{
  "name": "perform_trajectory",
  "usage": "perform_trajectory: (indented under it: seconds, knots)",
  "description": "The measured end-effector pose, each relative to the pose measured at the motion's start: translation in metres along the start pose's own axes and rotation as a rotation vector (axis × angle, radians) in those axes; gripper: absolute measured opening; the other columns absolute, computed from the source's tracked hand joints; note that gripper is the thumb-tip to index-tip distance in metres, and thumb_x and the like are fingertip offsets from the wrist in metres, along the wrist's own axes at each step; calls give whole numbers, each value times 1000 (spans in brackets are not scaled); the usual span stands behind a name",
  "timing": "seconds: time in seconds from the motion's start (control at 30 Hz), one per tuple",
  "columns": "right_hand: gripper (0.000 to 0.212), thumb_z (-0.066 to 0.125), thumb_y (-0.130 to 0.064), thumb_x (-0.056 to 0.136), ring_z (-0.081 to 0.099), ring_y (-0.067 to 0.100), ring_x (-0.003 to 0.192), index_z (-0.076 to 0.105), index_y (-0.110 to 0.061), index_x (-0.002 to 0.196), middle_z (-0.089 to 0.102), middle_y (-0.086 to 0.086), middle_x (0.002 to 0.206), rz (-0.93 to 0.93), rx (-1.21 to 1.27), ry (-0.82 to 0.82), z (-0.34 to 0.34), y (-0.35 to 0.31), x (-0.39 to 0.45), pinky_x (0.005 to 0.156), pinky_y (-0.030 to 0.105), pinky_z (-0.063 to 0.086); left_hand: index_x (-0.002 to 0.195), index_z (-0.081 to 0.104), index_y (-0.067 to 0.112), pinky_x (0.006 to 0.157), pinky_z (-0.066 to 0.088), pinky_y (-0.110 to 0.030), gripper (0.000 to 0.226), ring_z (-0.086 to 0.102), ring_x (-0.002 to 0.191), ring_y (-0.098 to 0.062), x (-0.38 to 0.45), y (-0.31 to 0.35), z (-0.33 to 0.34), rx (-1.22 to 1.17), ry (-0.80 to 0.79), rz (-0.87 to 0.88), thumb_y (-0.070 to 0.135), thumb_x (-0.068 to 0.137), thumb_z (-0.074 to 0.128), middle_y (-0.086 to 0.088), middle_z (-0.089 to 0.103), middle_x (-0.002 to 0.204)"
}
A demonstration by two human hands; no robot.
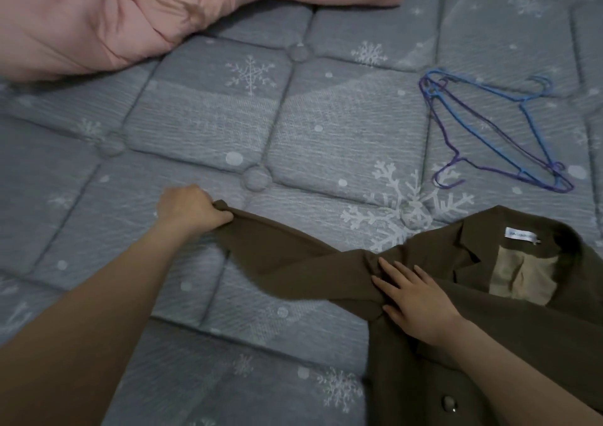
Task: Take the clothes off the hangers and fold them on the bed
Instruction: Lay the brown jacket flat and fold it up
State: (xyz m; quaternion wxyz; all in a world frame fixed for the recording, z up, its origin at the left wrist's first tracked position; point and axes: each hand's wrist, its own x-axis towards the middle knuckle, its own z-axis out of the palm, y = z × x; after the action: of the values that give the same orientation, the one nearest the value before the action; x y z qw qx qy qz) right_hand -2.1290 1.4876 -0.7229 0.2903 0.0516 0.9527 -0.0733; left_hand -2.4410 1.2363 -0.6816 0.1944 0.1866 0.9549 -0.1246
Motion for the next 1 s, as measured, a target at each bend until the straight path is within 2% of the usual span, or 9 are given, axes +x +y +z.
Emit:
perform_trajectory:
  seconds: [0.07, 0.23, 0.4, 0.53, 0.63, 0.77, 0.8, 0.87, 1.0]
  knots:
    - [53, 37, -47, 82, 54, 24, 123, 59, -27, 126, 42, 1, 145, -8, -67, 0, -3, -3, 3, 109, 39, 24, 77, 63, 21, 67, 38, -27, 38, 58, 89, -26, -5, -8, 3, -145, -46, -60, 58, 79, 57, -3, 64, 88]
    - [56, 39, -49, 84, 48, 19, 128, 55, -24, 130, 47, -3, 143, -157, -106, 0, 1, -17, 2, 104, 42, 24, 80, 62, 21, 66, 41, -29, 28, 54, 80, -22, -14, -30, 13, -380, -103, -150, 49, 81, 65, -3, 63, 86]
    - [59, 32, -53, 84, 50, 16, 127, 55, -26, 131, 54, -8, 136, -173, -121, -98, 1, -29, 0, 111, 40, 16, 112, 62, 17, 89, 44, -38, 40, 57, 109, -33, -29, -26, 8, -553, 239, -390, 39, 79, 69, -12, 65, 112]
    - [82, 1, -61, 77, 4, 14, 147, 20, -27, 149, 12, -8, 158, -183, -29, -73, 1, -29, -1, 114, 35, -10, 97, 65, 20, 98, 31, -39, 26, 58, 102, -32, -42, -29, 6, -305, 171, -315, 37, 78, 63, -10, 66, 90]
    - [64, 20, -57, 92, 2, 15, 147, 23, -28, 149, 8, -6, 159, -155, 24, -42, -2, -30, -8, 116, 34, -6, 88, 66, 22, 106, 22, -39, 19, 58, 97, -28, -54, -32, 5, -177, 36, -203, 36, 81, 56, -4, 63, 80]
    - [79, 6, -63, 78, 7, 14, 146, 29, -29, 146, 10, -6, 159, -122, 112, 45, -6, -23, -32, 113, 29, -6, 86, 67, 25, 113, 6, -38, 16, 59, 101, -24, -75, -17, -12, 89, 51, -34, 29, 84, 51, -5, 69, 88]
    - [71, 12, -62, 84, 7, 13, 146, 30, -30, 145, 10, -6, 158, -107, 126, 61, -7, -20, -38, 115, 30, -4, 87, 68, 21, 110, 18, -38, 18, 60, 98, -27, -81, -9, -18, 32, 42, -14, 27, 85, 52, -8, 69, 91]
    - [56, 29, -54, 95, 8, 13, 146, 31, -29, 145, 11, -7, 158, -76, 167, 83, -10, -13, -51, 118, 31, 0, 92, 69, 11, 83, 44, -32, 21, 59, 92, -31, -92, 8, -33, -198, -27, -31, 23, 86, 54, -15, 67, 96]
    - [49, 39, -47, 96, 26, 13, 139, 38, -27, 141, 26, -7, 153, 22, 328, 151, -16, 11, -90, 114, 29, 20, 89, 65, 4, 42, 48, -26, 17, 58, 65, -27, -127, 69, -70, -563, -235, -106, 15, 90, 53, -17, 63, 84]
